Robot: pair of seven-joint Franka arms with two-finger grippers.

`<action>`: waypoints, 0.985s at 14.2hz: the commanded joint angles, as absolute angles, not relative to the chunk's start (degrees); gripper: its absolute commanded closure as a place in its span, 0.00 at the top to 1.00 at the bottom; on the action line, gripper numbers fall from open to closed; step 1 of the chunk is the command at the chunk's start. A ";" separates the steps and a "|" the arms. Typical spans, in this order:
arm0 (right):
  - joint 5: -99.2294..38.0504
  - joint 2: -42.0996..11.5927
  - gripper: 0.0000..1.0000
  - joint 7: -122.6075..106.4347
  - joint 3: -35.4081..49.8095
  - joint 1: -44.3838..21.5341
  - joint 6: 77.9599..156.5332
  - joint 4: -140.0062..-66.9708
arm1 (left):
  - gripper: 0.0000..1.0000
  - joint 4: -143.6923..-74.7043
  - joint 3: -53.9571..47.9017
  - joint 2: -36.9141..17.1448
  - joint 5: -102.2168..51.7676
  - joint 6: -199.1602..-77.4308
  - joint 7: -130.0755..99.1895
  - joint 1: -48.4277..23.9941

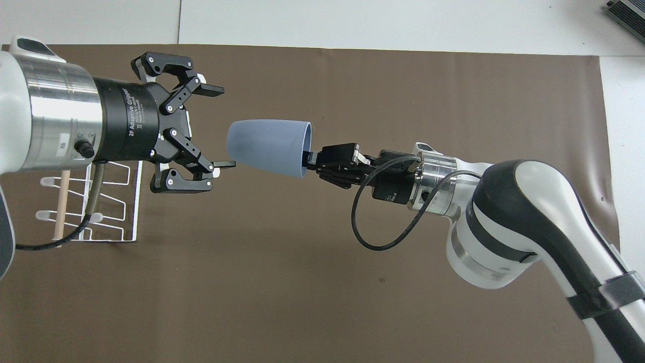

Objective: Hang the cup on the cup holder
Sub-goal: 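Close the left gripper around the cup body held by the right gripper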

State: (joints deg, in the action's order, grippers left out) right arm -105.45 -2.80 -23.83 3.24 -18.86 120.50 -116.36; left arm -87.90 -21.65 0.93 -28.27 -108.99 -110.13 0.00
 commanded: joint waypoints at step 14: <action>-105.29 -1.14 0.00 -23.73 3.34 -18.72 120.85 -117.51 | 1.00 -94.22 -21.18 -0.35 -27.25 -115.40 -111.80 -5.36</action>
State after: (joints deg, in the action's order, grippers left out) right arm -105.43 -2.72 -23.83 3.19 -18.86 120.53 -116.43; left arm -92.94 -21.69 -0.71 -28.03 -113.93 -111.02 -3.97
